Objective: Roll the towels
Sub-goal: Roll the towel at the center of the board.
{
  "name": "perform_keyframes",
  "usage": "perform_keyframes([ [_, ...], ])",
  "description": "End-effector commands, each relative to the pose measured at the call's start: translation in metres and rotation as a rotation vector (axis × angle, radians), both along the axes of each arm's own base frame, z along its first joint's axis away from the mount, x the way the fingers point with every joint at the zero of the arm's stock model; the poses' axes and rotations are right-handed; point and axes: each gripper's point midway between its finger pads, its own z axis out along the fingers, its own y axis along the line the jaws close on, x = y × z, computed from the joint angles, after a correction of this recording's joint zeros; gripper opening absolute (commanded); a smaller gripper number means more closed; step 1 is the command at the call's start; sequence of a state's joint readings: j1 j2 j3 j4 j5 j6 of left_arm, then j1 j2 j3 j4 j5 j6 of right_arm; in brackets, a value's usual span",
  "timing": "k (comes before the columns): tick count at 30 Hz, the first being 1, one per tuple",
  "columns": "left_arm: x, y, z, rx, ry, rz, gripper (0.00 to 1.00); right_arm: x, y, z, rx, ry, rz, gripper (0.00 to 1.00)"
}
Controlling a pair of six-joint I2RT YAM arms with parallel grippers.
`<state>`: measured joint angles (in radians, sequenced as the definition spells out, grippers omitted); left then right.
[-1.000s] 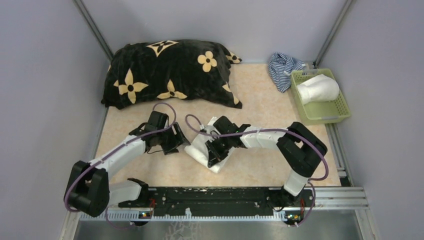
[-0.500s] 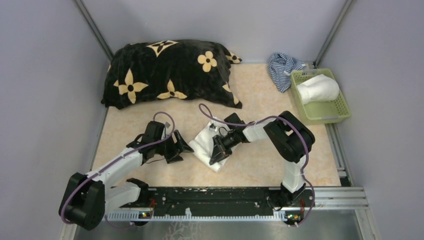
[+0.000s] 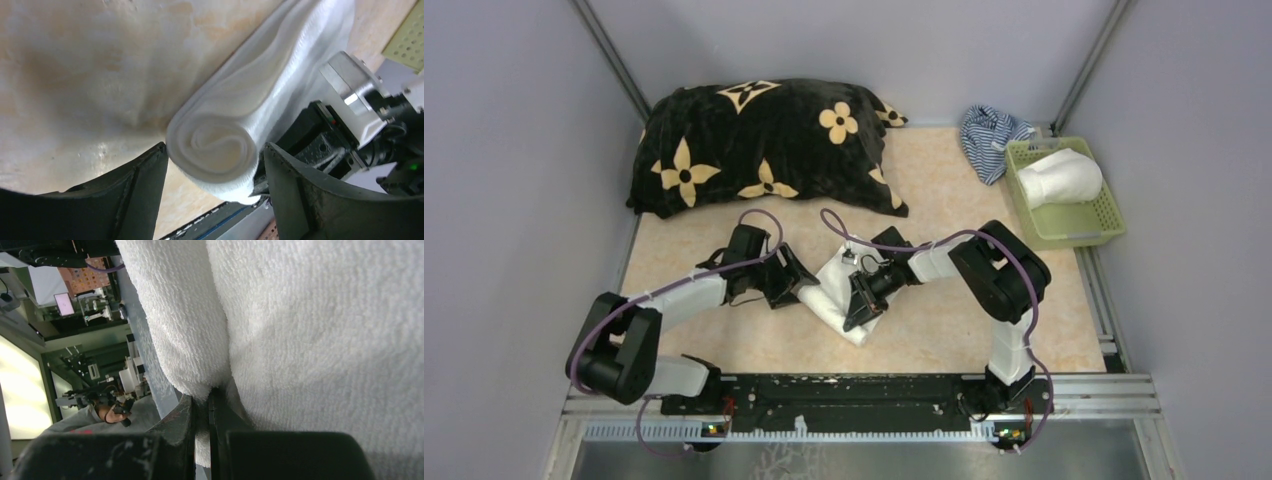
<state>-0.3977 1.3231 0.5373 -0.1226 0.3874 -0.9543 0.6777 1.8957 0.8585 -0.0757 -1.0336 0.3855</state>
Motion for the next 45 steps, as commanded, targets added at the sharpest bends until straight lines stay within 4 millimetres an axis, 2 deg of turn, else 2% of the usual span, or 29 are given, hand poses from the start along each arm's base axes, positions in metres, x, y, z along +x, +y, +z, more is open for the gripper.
perform_keyframes([
  [1, 0.013, 0.004, -0.01, 0.069, 0.025, 0.036, 0.72, 0.002, -0.002, -0.01, -0.033, -0.02, 0.003, 0.0],
  [6, -0.017, 0.032, -0.036, 0.222, 0.141, 0.032, 0.56, 0.003, -0.002, -0.008, -0.036, -0.024, -0.004, 0.0],
  [10, -0.031, 0.049, -0.035, 0.283, 0.136, 0.049, 0.38, 0.005, 0.0, -0.004, -0.033, -0.024, -0.007, 0.0],
  [14, -0.033, 0.053, -0.034, 0.304, 0.127, 0.038, 0.34, 0.007, 0.001, -0.005, -0.039, -0.015, -0.008, 0.0],
  [21, -0.029, 0.054, -0.038, 0.333, 0.132, 0.016, 0.5, 0.008, -0.004, -0.023, -0.115, 0.037, -0.021, 0.0],
  [24, -0.023, 0.056, -0.029, 0.339, 0.084, 0.02, 0.62, 0.009, -0.01, -0.033, -0.165, 0.041, -0.034, 0.0],
  [26, -0.021, 0.059, -0.022, 0.356, 0.058, 0.015, 0.66, 0.008, -0.014, -0.038, -0.189, 0.04, -0.036, 0.0],
  [32, -0.034, 0.068, 0.0, 0.382, 0.003, -0.056, 0.78, 0.008, -0.017, -0.046, -0.215, 0.036, -0.038, 0.0],
  [39, -0.06, 0.068, 0.016, 0.317, -0.026, -0.086, 0.82, 0.009, -0.018, -0.048, -0.231, 0.03, -0.043, 0.0],
  [45, -0.058, 0.035, 0.028, 0.096, -0.076, -0.072, 0.8, 0.008, -0.019, -0.046, -0.231, 0.026, -0.05, 0.0],
])
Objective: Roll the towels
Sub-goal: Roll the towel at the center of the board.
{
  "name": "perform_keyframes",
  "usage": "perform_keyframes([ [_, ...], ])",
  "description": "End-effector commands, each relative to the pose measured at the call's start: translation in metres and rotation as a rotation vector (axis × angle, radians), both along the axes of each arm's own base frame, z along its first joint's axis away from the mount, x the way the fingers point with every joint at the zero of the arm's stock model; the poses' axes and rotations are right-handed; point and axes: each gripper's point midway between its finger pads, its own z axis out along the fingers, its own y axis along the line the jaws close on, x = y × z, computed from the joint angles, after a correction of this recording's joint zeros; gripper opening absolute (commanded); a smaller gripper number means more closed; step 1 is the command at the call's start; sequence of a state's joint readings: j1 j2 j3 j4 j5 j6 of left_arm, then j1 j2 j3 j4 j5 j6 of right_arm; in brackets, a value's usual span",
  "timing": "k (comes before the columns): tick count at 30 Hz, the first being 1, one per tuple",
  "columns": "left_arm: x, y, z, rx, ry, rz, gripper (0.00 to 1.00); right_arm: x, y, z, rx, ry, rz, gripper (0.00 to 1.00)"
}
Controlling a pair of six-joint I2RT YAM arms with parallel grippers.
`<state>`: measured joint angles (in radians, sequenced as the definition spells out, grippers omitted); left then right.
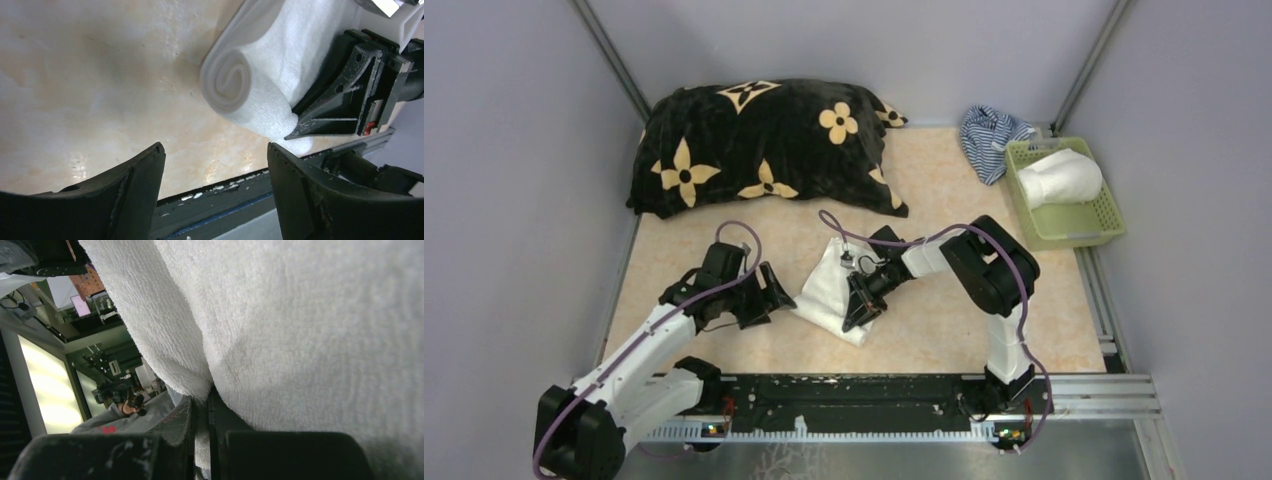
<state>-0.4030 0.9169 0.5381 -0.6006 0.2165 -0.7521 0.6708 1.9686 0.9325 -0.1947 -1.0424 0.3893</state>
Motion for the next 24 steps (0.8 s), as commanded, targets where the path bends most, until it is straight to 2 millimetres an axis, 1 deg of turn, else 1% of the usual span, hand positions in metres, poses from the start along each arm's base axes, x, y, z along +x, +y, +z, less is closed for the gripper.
perform_keyframes([
  [1, -0.001, -0.026, 0.004, -0.165, 0.018, -0.017, 0.79, 0.007, -0.019, -0.038, -0.166, -0.078, -0.036, 0.0],
  [4, 0.006, -0.041, 0.003, -0.216, 0.014, -0.02, 0.77, 0.008, -0.02, -0.037, -0.172, -0.09, -0.039, 0.0],
  [6, 0.01, -0.047, -0.003, -0.217, 0.021, -0.019, 0.75, 0.009, -0.02, -0.035, -0.173, -0.098, -0.039, 0.01],
  [10, 0.016, -0.05, -0.021, -0.184, 0.046, 0.0, 0.72, 0.013, -0.021, -0.031, -0.184, -0.131, -0.036, 0.06],
  [13, 0.02, -0.048, -0.034, -0.16, 0.065, 0.029, 0.66, 0.018, -0.022, -0.021, -0.187, -0.183, -0.042, 0.09],
  [15, 0.022, -0.047, -0.041, -0.142, 0.081, 0.04, 0.61, 0.023, -0.022, -0.012, -0.187, -0.228, -0.048, 0.12],
  [19, 0.022, -0.044, -0.055, -0.1, 0.125, 0.048, 0.58, 0.037, -0.027, 0.013, -0.208, -0.363, -0.078, 0.22],
  [21, 0.024, -0.044, -0.058, -0.084, 0.139, 0.051, 0.57, 0.045, -0.031, 0.025, -0.245, -0.463, -0.086, 0.27],
  [22, 0.025, -0.044, -0.06, -0.074, 0.146, 0.055, 0.57, 0.05, -0.032, 0.043, -0.247, -0.548, -0.098, 0.29],
  [24, 0.026, -0.043, -0.063, -0.056, 0.165, 0.056, 0.57, 0.054, -0.035, 0.057, -0.291, -0.688, -0.084, 0.34],
])
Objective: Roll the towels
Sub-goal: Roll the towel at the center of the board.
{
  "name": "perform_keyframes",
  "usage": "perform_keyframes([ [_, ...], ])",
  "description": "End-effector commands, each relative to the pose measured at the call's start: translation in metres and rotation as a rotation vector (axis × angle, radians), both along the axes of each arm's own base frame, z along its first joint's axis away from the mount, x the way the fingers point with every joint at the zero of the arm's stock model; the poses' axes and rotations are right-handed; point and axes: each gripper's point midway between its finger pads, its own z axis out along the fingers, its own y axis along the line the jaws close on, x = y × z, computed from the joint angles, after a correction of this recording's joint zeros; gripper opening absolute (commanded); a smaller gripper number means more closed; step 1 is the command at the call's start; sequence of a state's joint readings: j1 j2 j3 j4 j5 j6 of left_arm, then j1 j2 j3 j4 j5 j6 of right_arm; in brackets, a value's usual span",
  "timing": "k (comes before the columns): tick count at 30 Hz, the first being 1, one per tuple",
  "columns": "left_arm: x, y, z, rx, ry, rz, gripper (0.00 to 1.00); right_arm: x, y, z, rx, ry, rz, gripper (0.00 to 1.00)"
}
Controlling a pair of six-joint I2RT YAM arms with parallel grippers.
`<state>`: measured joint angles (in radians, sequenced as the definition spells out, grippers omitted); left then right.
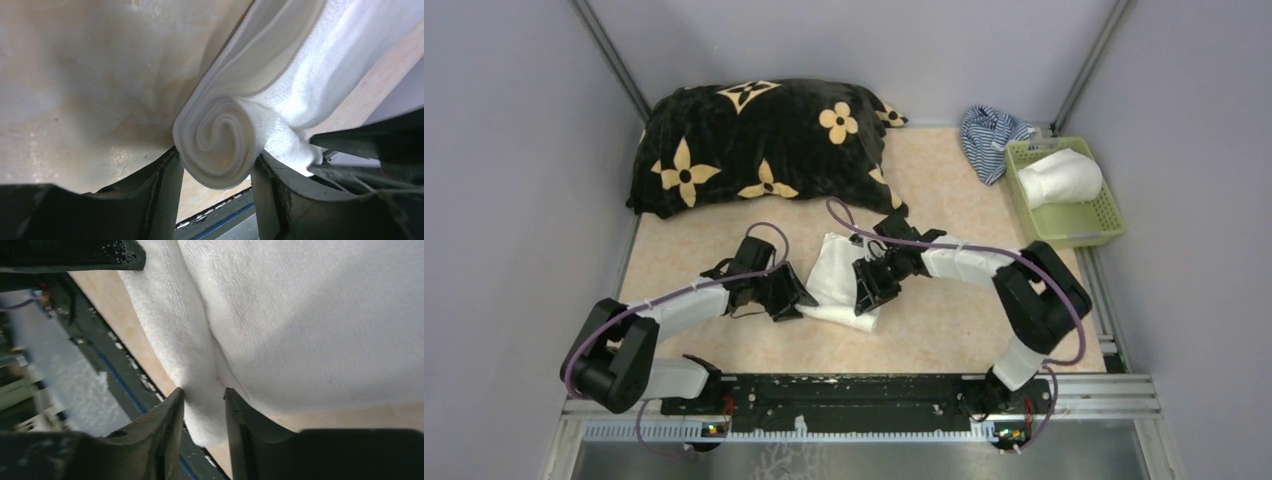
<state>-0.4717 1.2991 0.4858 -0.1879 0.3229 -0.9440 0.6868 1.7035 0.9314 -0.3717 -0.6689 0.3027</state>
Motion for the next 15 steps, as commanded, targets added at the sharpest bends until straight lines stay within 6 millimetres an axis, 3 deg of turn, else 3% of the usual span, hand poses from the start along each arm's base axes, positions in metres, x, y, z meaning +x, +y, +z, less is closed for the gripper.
perform_keyframes([
  [1, 0.005, 0.009, -0.016, 0.091, 0.026, 0.019, 0.57, 0.03, -0.011, 0.043, -0.14, -0.412, 0.007, 0.39],
  [3, 0.006, 0.01, -0.018, 0.101, 0.04, 0.02, 0.57, 0.028, -0.007, 0.055, -0.185, -0.554, 0.051, 0.47],
  [8, 0.007, 0.009, -0.022, 0.117, 0.063, 0.015, 0.57, 0.013, 0.012, 0.068, -0.23, -0.797, 0.138, 0.48],
  [12, 0.009, 0.009, -0.023, 0.126, 0.068, 0.011, 0.57, -0.006, 0.031, 0.066, -0.217, -0.875, 0.226, 0.48],
  [15, 0.01, 0.009, -0.023, 0.131, 0.07, 0.005, 0.58, -0.012, 0.039, 0.054, -0.247, -0.918, 0.277, 0.48],
])
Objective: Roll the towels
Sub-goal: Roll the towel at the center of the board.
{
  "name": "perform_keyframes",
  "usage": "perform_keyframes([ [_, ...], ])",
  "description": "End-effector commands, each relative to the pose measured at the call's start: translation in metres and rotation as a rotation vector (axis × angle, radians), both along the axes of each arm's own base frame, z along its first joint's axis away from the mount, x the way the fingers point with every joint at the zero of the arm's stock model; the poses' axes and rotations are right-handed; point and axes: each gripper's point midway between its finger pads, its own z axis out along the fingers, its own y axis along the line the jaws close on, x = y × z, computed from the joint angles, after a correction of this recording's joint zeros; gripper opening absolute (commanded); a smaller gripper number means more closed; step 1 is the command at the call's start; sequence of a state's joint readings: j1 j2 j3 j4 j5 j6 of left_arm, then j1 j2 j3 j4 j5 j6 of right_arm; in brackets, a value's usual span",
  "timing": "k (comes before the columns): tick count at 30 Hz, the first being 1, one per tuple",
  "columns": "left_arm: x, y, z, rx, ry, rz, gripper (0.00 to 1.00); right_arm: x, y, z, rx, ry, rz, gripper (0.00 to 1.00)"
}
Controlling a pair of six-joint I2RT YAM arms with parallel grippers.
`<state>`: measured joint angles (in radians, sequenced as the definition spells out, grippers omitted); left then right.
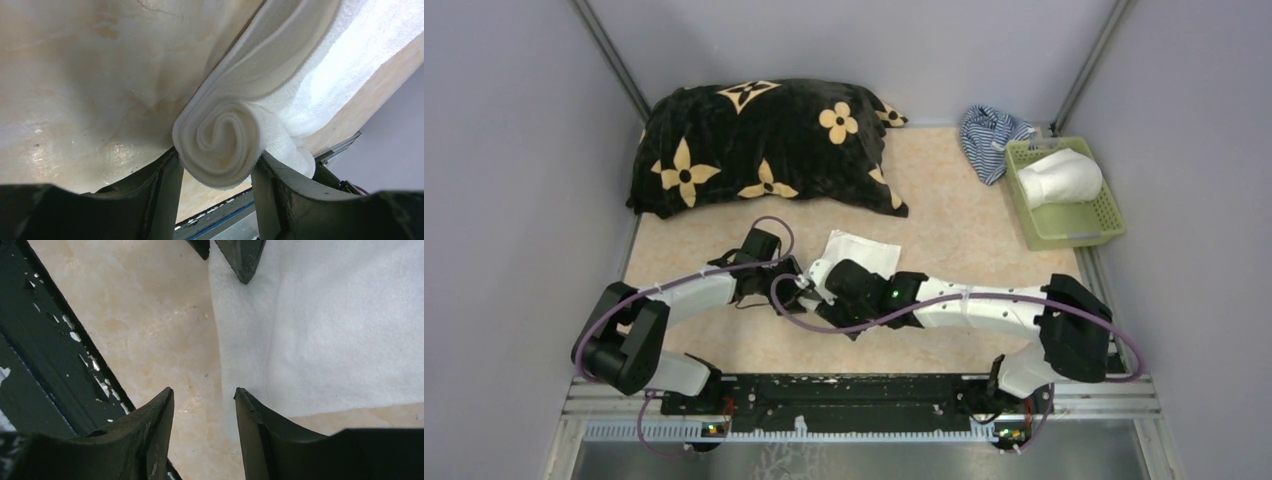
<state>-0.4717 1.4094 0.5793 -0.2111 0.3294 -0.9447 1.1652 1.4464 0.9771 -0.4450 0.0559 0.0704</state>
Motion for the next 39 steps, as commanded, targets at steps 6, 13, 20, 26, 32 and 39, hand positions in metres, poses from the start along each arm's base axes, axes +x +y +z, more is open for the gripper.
perform_keyframes([
  [6, -0.004, 0.018, -0.023, 0.126, 0.035, -0.004, 0.59, 0.022, 0.006, -0.027, -0.151, -0.216, 0.03, 0.47],
  [13, 0.0, 0.017, -0.024, 0.138, 0.032, -0.02, 0.64, 0.03, -0.016, -0.071, -0.312, -0.249, 0.038, 0.47],
  [20, 0.013, 0.018, -0.024, 0.162, 0.008, -0.034, 0.68, 0.027, -0.038, -0.114, -0.47, -0.219, 0.062, 0.47],
  [26, 0.029, 0.03, -0.032, 0.201, 0.0, -0.024, 0.69, 0.024, -0.046, -0.127, -0.515, -0.134, 0.066, 0.42],
  [32, 0.045, 0.036, -0.022, 0.182, -0.036, -0.019, 0.7, -0.003, -0.023, -0.118, -0.391, 0.059, 0.117, 0.11],
  [39, 0.05, 0.058, 0.016, 0.177, -0.135, 0.078, 0.82, -0.026, 0.027, -0.079, -0.058, 0.37, 0.141, 0.0],
])
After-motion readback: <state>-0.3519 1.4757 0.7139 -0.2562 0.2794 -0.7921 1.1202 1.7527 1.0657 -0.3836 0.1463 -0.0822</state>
